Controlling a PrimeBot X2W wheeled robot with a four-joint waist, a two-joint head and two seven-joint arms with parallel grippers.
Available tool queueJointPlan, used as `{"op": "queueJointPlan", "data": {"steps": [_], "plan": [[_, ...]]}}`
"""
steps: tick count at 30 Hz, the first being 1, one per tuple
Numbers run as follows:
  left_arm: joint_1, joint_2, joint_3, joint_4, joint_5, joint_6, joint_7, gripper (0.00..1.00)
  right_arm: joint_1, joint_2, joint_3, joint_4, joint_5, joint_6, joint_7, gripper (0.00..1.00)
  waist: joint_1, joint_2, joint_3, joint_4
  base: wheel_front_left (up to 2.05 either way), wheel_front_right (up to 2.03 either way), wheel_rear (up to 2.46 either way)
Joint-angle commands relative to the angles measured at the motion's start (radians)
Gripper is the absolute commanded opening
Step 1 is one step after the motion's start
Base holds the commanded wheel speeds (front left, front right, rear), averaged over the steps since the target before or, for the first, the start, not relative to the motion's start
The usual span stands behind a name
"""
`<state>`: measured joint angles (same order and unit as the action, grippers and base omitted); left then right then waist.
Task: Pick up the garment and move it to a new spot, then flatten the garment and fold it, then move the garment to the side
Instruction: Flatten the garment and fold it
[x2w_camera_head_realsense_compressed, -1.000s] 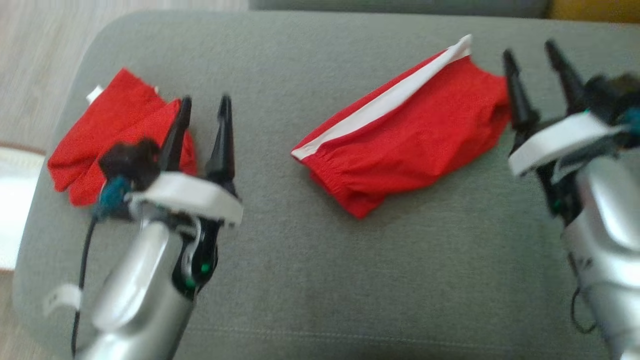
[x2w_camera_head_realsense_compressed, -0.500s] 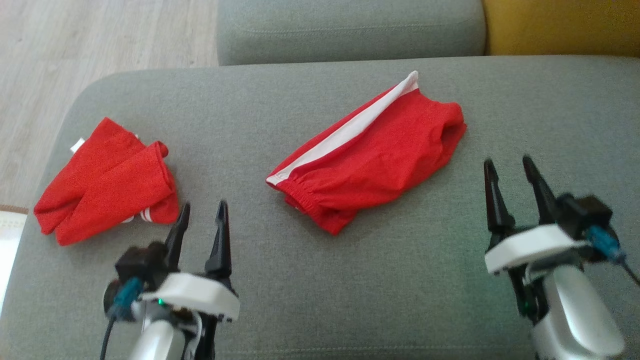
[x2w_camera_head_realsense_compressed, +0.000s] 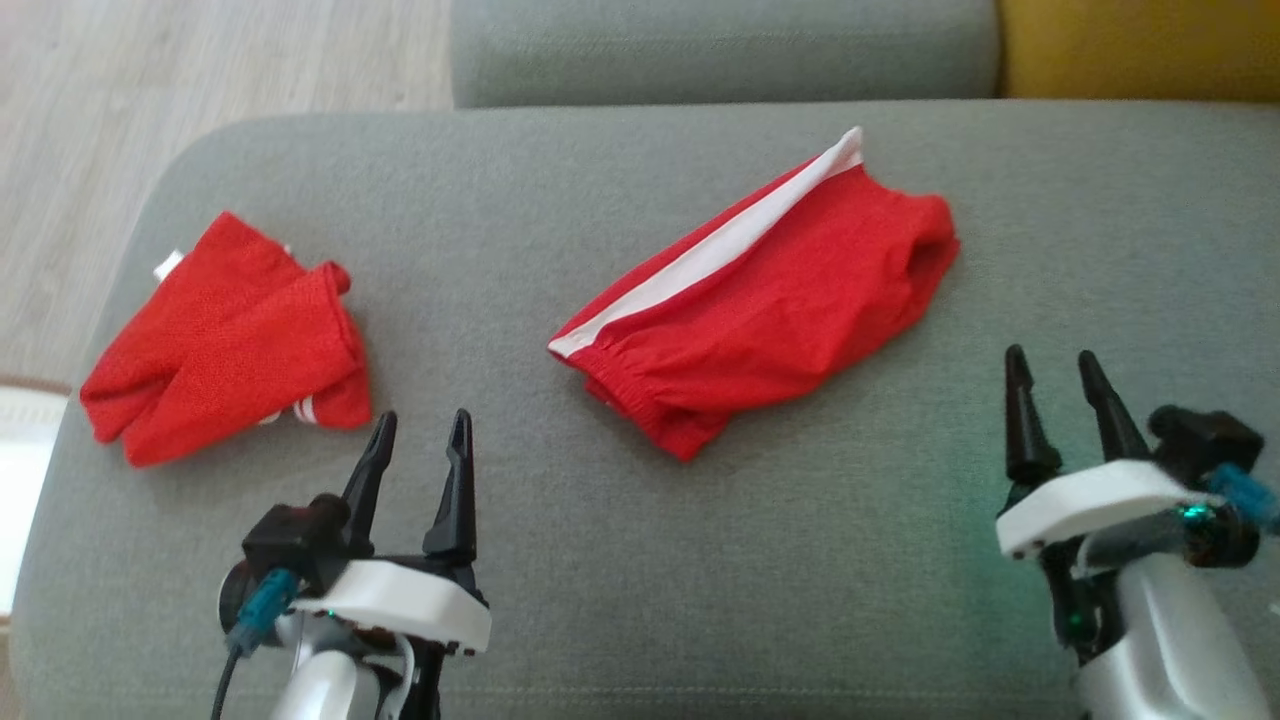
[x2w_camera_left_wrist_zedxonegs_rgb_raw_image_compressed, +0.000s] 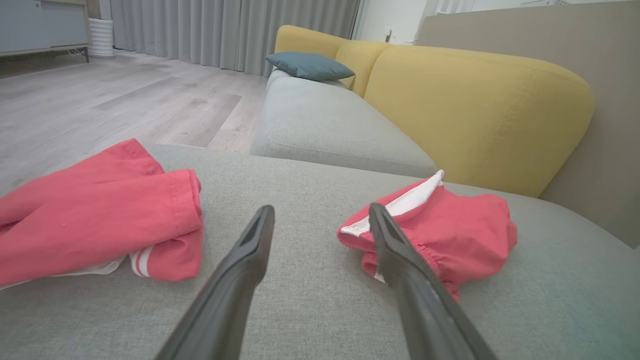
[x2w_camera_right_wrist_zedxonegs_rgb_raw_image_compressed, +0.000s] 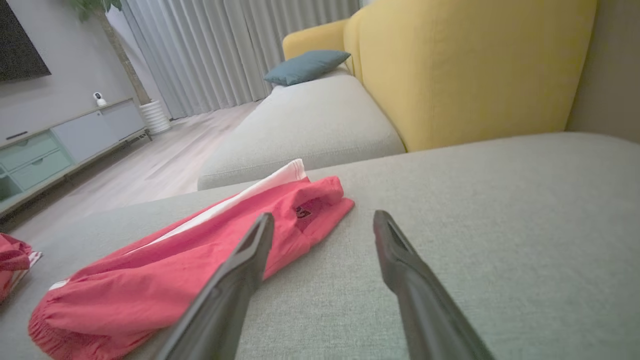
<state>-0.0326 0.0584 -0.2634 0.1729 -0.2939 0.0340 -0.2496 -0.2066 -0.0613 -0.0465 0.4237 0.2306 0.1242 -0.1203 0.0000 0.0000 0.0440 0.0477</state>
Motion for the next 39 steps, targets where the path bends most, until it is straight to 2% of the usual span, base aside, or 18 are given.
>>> {"op": "queueJointPlan", "data": {"steps": [1,8,14,15,18,22,30,33,39], "plan": [[-0.059,0.0,0.033,-0.027,0.009,-0.003,-0.012,1.0,-0.065,0.006,0.007,-0.024,0.031,0.007,0.016,1.0,0.0,0.0,0.024,0.02,0.0,0.0,0.0],[-0.096,-0.006,0.028,-0.017,0.014,-0.019,-0.012,1.0,-0.187,0.011,-0.095,0.069,0.272,0.007,0.179,1.0,0.0,0.0,0.104,0.094,0.0,0.0,0.0],[-0.126,-0.008,0.005,-0.014,0.004,-0.023,-0.012,1.0,-0.315,0.011,-0.225,0.208,0.348,0.007,0.276,1.0,0.0,0.0,0.167,0.163,0.0,0.0,0.0],[-0.126,-0.008,0.005,-0.014,0.004,-0.023,-0.012,1.0,-0.315,0.011,-0.225,0.208,0.348,0.007,0.276,1.0,0.0,0.0,0.167,0.163,0.0,0.0,0.0],[-0.145,-0.008,-0.018,-0.019,-0.013,-0.015,-0.012,1.0,-0.422,0.011,-0.351,0.326,0.32,0.007,0.326,1.0,0.0,0.0,0.209,0.207,0.0,0.0,0.0],[-0.157,-0.008,-0.029,-0.021,-0.015,-0.011,-0.012,1.0,-0.481,0.01,-0.421,0.384,0.288,0.007,0.349,1.0,0.0,0.0,0.229,0.224,0.0,0.0,0.0],[-0.176,-0.008,-0.051,-0.027,-0.027,-0.001,-0.012,1.0,-0.591,-0.007,-0.559,0.502,0.153,0.007,0.356,1.0,0.0,0.0,0.256,0.245,0.0,0.0,0.0],[-0.174,-0.008,-0.052,-0.025,-0.027,0.003,-0.012,1.0,-0.618,-0.004,-0.583,0.514,0.141,0.007,0.345,1.0,0.0,0.0,0.257,0.244,0.0,0.0,0.0],[-0.179,-0.008,-0.051,-0.02,-0.018,0.001,-0.012,1.0,-0.618,0.006,-0.535,0.491,0.194,0.007,0.342,1.0,0.0,0.0,0.262,0.233,0.0,0.0,0.0]]}}
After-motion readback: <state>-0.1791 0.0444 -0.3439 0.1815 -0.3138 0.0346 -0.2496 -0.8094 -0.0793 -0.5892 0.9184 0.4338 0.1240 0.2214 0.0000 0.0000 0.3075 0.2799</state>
